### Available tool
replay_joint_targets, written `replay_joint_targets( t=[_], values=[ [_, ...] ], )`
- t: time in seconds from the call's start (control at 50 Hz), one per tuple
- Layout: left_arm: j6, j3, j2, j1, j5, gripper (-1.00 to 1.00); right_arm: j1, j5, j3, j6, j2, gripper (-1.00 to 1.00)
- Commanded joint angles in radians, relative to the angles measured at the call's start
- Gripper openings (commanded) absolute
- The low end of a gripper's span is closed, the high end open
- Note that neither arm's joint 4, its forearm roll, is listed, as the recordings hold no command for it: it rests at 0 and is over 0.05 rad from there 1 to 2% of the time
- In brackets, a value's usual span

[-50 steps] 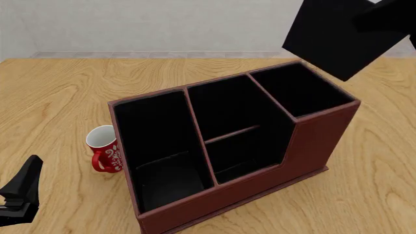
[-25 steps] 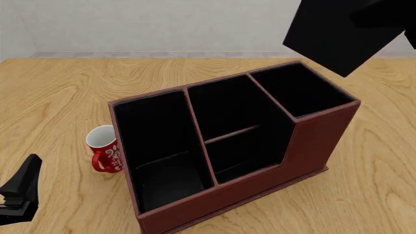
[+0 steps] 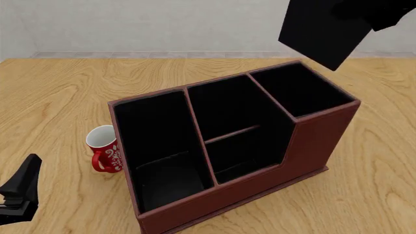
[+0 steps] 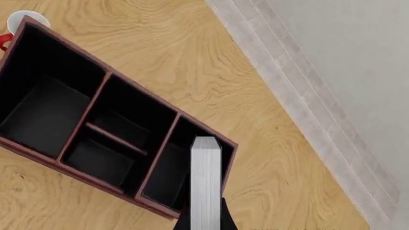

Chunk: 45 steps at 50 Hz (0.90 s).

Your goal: Pick up the book and place it in the right compartment of the caddy.

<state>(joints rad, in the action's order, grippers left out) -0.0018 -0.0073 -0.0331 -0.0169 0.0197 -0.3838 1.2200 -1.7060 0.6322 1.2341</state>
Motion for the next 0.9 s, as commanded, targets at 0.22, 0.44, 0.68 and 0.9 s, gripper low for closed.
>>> replay_joint_targets(
  t=[0.22, 0.44, 0.68, 0.9],
  values=[
    [0.000, -0.001, 0.001, 0.000, -0.002, 1.00, 0.045, 0.000, -0.076, -0.169, 0.125, -1.00],
    [0.001, 0.002, 0.003, 0.000, -0.001, 1.00, 0.062, 0.000, -0.082, -0.190, 0.151, -1.00],
    [0.001, 0.001, 0.004, 0.000, -0.002, 1.00, 0.067, 0.000, -0.073, -0.218, 0.165, -1.00],
    [0.001, 0.001, 0.005, 0.000, -0.002, 1.00, 0.061, -0.001, -0.059, -0.242, 0.170, -1.00]
  ],
)
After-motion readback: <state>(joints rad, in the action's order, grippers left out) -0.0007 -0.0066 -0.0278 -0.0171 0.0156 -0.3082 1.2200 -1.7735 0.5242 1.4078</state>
